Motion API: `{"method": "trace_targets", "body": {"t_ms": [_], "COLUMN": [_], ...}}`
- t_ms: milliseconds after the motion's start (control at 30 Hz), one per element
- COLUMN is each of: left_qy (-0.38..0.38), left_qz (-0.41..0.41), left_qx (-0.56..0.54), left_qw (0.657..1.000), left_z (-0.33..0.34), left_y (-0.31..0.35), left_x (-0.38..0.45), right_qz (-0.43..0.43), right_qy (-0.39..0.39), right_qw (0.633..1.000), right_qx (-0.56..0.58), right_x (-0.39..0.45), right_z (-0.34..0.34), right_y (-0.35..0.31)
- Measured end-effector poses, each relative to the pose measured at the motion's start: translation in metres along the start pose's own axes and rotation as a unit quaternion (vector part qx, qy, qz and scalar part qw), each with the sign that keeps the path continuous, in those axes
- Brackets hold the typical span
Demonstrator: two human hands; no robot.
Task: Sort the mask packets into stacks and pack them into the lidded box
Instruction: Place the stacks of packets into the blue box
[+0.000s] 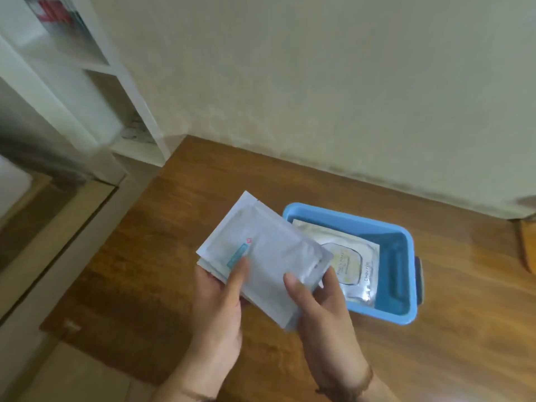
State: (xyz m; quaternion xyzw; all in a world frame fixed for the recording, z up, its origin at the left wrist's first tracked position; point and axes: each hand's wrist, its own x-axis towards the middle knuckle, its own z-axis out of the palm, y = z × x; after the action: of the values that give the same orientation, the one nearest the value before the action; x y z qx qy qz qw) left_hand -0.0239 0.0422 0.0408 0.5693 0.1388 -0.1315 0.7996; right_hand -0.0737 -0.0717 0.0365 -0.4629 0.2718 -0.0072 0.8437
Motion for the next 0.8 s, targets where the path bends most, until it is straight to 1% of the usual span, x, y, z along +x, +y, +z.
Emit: {"method": "trace_targets", "body": {"t_ms": [67, 100, 167, 233, 267, 300, 367, 433, 500, 533, 600, 633, 667, 700, 733, 767, 800], "left_qy": [-0.012, -0.025, -0.052, -0.086, -0.107, -0.131, -0.18, -0.187, -0.174, -0.174, -0.187, -0.194, -0.191, -0.176, -0.157, -0.153, -0.17], "left_qz": [0.001, -0.005, -0.015, -0.007, 0.011, 0.036, 0.074, 0.094, 0.119, 0.121, 0.106, 0.099, 0.118, 0.163, 0.234, 0.306, 0.362], "left_qx": [0.015, 0.041, 0.135, 0.235, 0.301, 0.379, 0.512, 0.607, 0.66, 0.675, 0.711, 0.736, 0.758, 0.777, 0.775, 0.758, 0.734], "left_qw": [1.0, 0.999, 0.989, 0.968, 0.948, 0.915, 0.837, 0.767, 0.721, 0.706, 0.67, 0.641, 0.612, 0.583, 0.566, 0.556, 0.548], "left_z": [0.025, 0.034, 0.043, 0.047, 0.048, 0.048, 0.049, 0.047, 0.044, 0.044, 0.044, 0.047, 0.05, 0.056, 0.063, 0.07, 0.079], "left_y": [-0.005, -0.007, -0.007, -0.011, -0.014, -0.017, -0.023, -0.026, -0.025, -0.023, -0.017, -0.013, -0.008, -0.004, -0.004, -0.007, -0.012], "left_x": [0.003, 0.007, 0.019, 0.035, 0.041, 0.047, 0.052, 0.053, 0.057, 0.058, 0.06, 0.06, 0.059, 0.058, 0.06, 0.062, 0.064], "right_qz": [-0.06, -0.07, -0.055, -0.033, -0.022, -0.014, 0.005, 0.03, 0.041, 0.038, 0.024, 0.01, -0.004, -0.012, -0.011, -0.003, 0.01], "right_qy": [0.07, 0.081, 0.076, 0.067, 0.065, 0.064, 0.064, 0.064, 0.076, 0.091, 0.12, 0.128, 0.131, 0.13, 0.125, 0.119, 0.112], "right_qw": [0.996, 0.994, 0.995, 0.995, 0.994, 0.99, 0.981, 0.971, 0.958, 0.945, 0.901, 0.879, 0.861, 0.845, 0.828, 0.811, 0.793], "right_qx": [-0.018, -0.017, -0.022, -0.061, -0.09, -0.122, -0.181, -0.228, -0.272, -0.312, -0.417, -0.459, -0.492, -0.519, -0.547, -0.574, -0.598], "right_x": [0.009, 0.015, 0.025, 0.034, 0.038, 0.043, 0.051, 0.058, 0.06, 0.06, 0.056, 0.053, 0.051, 0.049, 0.049, 0.049, 0.049], "right_z": [-0.014, -0.027, -0.057, -0.09, -0.103, -0.113, -0.122, -0.124, -0.122, -0.119, -0.113, -0.11, -0.108, -0.106, -0.104, -0.102, -0.101], "right_y": [-0.011, -0.019, -0.036, -0.048, -0.051, -0.053, -0.052, -0.048, -0.043, -0.041, -0.042, -0.043, -0.043, -0.045, -0.046, -0.047, -0.05]}}
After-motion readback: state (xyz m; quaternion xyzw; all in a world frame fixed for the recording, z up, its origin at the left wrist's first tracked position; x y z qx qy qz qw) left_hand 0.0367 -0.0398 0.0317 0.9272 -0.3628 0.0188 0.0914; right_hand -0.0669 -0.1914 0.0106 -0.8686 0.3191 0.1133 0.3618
